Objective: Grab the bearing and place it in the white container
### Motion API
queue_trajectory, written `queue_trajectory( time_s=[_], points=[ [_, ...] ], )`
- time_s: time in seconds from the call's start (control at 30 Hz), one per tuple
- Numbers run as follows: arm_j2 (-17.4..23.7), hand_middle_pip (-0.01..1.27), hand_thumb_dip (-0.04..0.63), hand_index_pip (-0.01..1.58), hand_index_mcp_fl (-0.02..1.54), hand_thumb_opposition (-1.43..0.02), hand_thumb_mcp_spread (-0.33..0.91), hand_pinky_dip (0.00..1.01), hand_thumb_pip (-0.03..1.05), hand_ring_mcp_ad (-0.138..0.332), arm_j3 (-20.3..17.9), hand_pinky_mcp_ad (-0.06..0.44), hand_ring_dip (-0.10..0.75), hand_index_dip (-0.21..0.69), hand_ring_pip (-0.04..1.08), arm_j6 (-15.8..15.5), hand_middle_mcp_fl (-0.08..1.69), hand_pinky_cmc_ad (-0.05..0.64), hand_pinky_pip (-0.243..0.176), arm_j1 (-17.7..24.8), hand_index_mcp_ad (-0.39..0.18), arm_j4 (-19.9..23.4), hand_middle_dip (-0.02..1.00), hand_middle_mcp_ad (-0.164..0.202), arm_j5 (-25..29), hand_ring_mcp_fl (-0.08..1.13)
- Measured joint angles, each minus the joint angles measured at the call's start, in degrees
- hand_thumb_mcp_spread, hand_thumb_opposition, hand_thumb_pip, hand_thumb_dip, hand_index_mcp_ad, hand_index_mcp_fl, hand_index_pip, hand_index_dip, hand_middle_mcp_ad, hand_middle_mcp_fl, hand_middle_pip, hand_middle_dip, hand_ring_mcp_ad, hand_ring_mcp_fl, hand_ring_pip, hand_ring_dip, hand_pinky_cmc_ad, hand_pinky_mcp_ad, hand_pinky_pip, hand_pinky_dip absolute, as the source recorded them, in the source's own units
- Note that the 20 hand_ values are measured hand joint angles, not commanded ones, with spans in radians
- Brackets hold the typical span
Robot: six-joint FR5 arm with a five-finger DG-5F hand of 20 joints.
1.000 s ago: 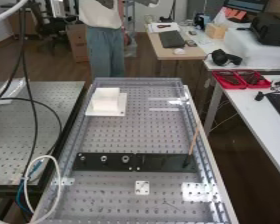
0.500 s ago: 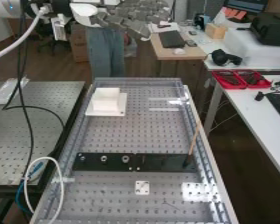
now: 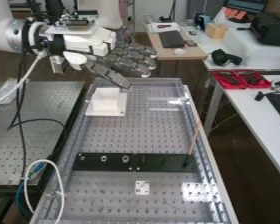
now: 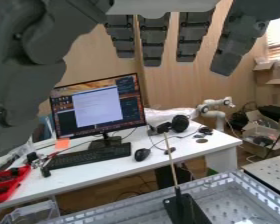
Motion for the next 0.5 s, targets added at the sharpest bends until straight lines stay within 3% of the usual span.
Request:
queue_trajectory(
  time_s=[0.27, 0.5],
  points=[
    [-1.53, 0.14, 0.077, 0.09, 0.03, -0.68, 0.31, 0.29, 0.43, 0.148, -4.19, 0.297, 0.082, 0.115, 0.1, 1.13, 0.01, 0.365, -0.075, -0.83, -0.012, 5.61, 0.19, 0.066, 1.76, 0.0],
    [-4.75, 0.14, 0.127, 0.2, 0.07, -0.71, 0.34, 0.29, 0.5, 0.152, -4.82, 0.295, 0.082, 0.115, 0.1, 1.19, 0.02, 0.365, -0.075, -3.67, -0.058, 7.63, 0.19, 0.068, -1.51, 0.0]
  ],
)
